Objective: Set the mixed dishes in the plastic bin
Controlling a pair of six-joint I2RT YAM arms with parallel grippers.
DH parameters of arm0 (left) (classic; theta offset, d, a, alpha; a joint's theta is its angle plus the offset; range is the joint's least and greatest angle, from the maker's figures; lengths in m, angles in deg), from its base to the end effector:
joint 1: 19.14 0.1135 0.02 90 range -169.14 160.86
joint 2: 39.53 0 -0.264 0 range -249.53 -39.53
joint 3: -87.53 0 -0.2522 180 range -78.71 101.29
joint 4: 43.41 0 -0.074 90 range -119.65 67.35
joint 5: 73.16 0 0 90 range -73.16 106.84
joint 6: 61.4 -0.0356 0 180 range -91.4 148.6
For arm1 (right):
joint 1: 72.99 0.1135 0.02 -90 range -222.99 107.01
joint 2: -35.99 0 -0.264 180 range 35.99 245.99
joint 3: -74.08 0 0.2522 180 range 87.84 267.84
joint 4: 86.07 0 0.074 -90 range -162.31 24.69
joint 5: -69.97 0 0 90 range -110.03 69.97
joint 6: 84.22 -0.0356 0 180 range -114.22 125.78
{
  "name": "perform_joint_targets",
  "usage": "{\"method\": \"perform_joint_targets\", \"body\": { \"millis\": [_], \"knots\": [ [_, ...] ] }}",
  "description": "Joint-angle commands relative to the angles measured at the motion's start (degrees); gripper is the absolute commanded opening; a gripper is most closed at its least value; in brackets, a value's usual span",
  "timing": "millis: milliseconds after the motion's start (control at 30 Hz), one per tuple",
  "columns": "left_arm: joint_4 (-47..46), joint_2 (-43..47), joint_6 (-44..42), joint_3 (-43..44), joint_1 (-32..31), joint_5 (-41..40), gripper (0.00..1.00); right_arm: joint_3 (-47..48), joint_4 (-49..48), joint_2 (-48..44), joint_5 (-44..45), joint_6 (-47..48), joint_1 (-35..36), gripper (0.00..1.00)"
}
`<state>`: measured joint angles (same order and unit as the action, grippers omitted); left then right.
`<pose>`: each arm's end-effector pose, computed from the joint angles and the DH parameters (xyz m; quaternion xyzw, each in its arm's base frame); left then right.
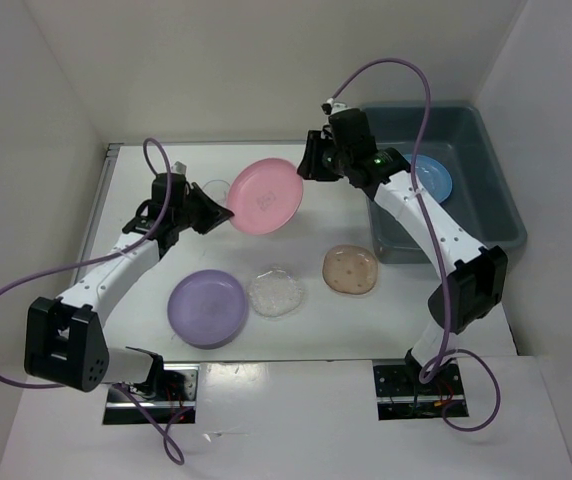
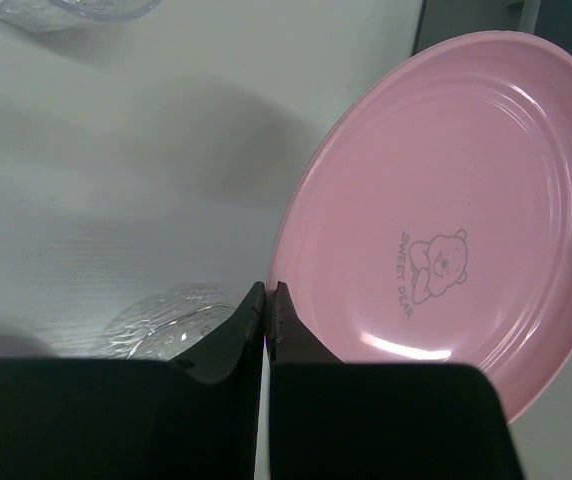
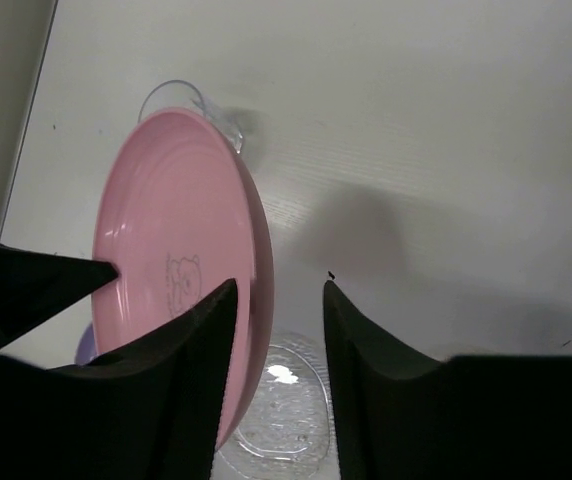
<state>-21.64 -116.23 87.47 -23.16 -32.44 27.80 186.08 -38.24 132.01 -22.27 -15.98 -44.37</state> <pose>0.2948 -0.0766 0.2849 -0.2879 0.8101 -0.3634 0.3588 0.3357 0.1848 0.3877 -0.0618 0.8717 0.2223 0.4324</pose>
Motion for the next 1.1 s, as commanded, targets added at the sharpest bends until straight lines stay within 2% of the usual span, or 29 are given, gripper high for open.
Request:
{"method": "perform_joint_targets", "body": {
  "millis": [0, 200, 233, 333, 433, 500, 600, 667, 733, 767, 800, 967, 1033, 1067],
  "knots": [
    [-2.83, 2.7, 1.25, 0.0, -0.24, 1.78, 0.0, 0.55, -2.86, 1.35, -1.71, -1.09, -0.15, 0.41],
    [-2.3, 3.23, 0.54, 1.39, -0.24, 1.78, 0.0, -1.12, -2.34, 2.5, -1.11, -1.09, -0.15, 0.32],
    [-2.3, 3.23, 0.54, 2.01, -0.24, 1.78, 0.0, -1.64, -2.34, 2.5, -1.1, -0.57, -0.15, 0.27],
    [-1.77, 3.23, 0.54, 2.55, -0.24, 1.78, 0.0, -2.17, -1.72, 3.11, -0.57, -0.57, -0.15, 0.22],
    [-1.77, 2.71, 0.54, 2.55, -0.24, 2.31, 0.0, -2.69, -1.11, 3.81, -0.57, -0.57, 0.38, 0.12],
    [-1.77, 2.7, 0.54, 3.16, -0.24, 1.7, 0.03, -2.7, -0.41, 4.34, -0.05, -0.57, 0.38, 0.0],
    [-3.18, 2.09, 0.54, 3.16, -0.24, 1.69, 0.21, -2.7, -0.4, 4.96, 0.66, -0.57, 1.0, 0.0],
    [-4.66, 1.48, 1.07, 3.16, -0.24, 1.69, 0.5, -2.7, 0.12, 4.96, 1.36, -0.57, 1.0, 0.0],
    [-6.41, 0.95, 1.95, 3.16, -0.24, 2.31, 0.64, -2.17, 0.13, 4.96, 2.76, -0.57, 1.0, 0.0],
    [-7.04, 0.95, 3.08, 3.16, -0.24, 3.09, 0.92, -1.56, 0.13, 5.48, 3.81, -0.57, 1.0, 0.0],
    [-7.65, 0.95, 3.7, 4.55, -0.24, 3.1, 1.0, -1.56, 0.82, 5.49, 4.61, -0.57, 1.0, 0.0],
    [-4.94, 0.42, 2.48, 14.03, -0.24, 2.58, 1.0, 6.86, 6.17, 9.52, 13.3, 1.46, -0.49, 0.0],
    [-2.49, 0.42, 0.37, 16.42, -0.24, 1.96, 1.0, 11.95, 8.2, 12.07, 17.08, 1.46, -3.29, 0.0],
    [-1.95, 1.64, -0.16, 16.95, -0.24, 1.96, 1.0, 13.11, 8.82, 12.08, 17.62, 1.46, -7.4, 0.0]
  ]
}}
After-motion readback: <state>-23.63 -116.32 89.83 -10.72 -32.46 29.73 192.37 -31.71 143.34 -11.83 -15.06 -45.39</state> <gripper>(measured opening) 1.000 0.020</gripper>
